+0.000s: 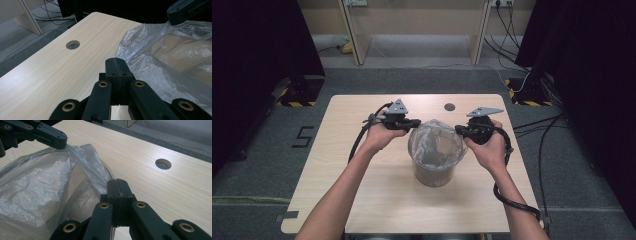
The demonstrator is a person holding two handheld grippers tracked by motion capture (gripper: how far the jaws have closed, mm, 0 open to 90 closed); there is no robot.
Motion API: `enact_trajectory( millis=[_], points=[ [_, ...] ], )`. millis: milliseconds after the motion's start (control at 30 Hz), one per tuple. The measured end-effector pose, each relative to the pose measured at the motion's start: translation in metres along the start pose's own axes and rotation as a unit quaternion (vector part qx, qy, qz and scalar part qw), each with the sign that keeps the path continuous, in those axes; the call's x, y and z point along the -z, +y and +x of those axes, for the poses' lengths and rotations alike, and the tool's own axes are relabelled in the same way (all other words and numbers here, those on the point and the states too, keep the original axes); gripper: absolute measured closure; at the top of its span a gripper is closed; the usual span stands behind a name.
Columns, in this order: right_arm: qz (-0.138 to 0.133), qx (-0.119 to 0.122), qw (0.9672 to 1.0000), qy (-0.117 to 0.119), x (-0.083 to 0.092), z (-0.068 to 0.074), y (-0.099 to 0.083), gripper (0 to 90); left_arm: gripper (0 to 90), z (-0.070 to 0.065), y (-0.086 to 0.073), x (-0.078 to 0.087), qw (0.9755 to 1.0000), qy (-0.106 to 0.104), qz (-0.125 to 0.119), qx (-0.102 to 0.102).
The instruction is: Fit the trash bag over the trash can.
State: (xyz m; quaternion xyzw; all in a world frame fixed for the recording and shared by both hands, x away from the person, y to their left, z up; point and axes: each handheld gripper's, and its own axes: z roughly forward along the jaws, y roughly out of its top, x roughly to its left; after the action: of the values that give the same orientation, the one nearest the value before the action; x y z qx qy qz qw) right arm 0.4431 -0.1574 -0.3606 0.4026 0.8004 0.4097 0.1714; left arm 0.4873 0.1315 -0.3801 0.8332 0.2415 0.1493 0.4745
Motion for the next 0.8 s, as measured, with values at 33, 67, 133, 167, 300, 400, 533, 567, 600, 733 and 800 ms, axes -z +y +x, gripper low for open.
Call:
enact_trajectory(
  millis=[33, 67, 133, 167, 300, 400, 533, 567, 600, 733, 800],
  points=[
    [0.0, -0.001, 1.0, 0.0, -0.0002, -0.0004, -0.0004, 90.0, 89.5, 0.0, 0.0, 0.0, 1.0, 0.0, 0.0, 0.0],
    [0.0, -0.001, 1.0, 0.0, -0.0002, -0.0004, -0.0004, 90.0, 89.5, 0.0, -0.0001, -0.0005, 1.0, 0.001, 0.0, 0.0],
    [-0.001, -0.001, 1.0, -0.001, -0.0009, -0.0011, -0.0011, 89.9, 89.5, 0.0001, -0.0006, -0.0012, 1.0, 0.002, 0.0, -0.001],
    [0.0, -0.001, 1.0, -0.001, -0.001, -0.0016, -0.0015, 89.8, 89.5, 0.0004, -0.0007, -0.0016, 1.0, 0.001, 0.001, -0.001],
    [-0.002, -0.004, 1.0, -0.003, -0.0014, -0.0034, -0.0028, 89.6, 89.5, 0.0, -0.0005, -0.0033, 1.0, 0.004, 0.0, -0.003],
    [-0.002, -0.003, 1.0, -0.004, -0.0011, -0.004, -0.003, 89.6, 89.5, 0.0, -0.0003, -0.004, 1.0, 0.005, 0.001, -0.004],
    [-0.002, -0.003, 1.0, -0.007, -0.0013, -0.0056, -0.0043, 89.6, 89.5, -0.001, 0.0002, -0.0058, 1.0, 0.008, 0.0, -0.005],
    [-0.002, -0.004, 1.0, -0.007, -0.0012, -0.0057, -0.0046, 89.5, 89.5, -0.0011, 0.0004, -0.0059, 0.9999, 0.009, 0.001, -0.006],
    [-0.002, -0.004, 1.0, -0.008, -0.001, -0.0059, -0.0049, 89.5, 89.5, -0.0011, 0.0004, -0.0059, 0.9999, 0.009, 0.001, -0.006],
    [-0.001, -0.006, 0.9999, -0.008, -0.0013, -0.0072, -0.0059, 89.5, 89.4, -0.0012, 0.0007, -0.0077, 0.9999, 0.01, 0.0, -0.004],
    [0.002, -0.007, 0.9999, -0.01, -0.0022, -0.0081, -0.0066, 89.4, 89.5, -0.0011, 0.0008, -0.008, 0.9999, 0.01, 0.002, -0.004]
  ],
)
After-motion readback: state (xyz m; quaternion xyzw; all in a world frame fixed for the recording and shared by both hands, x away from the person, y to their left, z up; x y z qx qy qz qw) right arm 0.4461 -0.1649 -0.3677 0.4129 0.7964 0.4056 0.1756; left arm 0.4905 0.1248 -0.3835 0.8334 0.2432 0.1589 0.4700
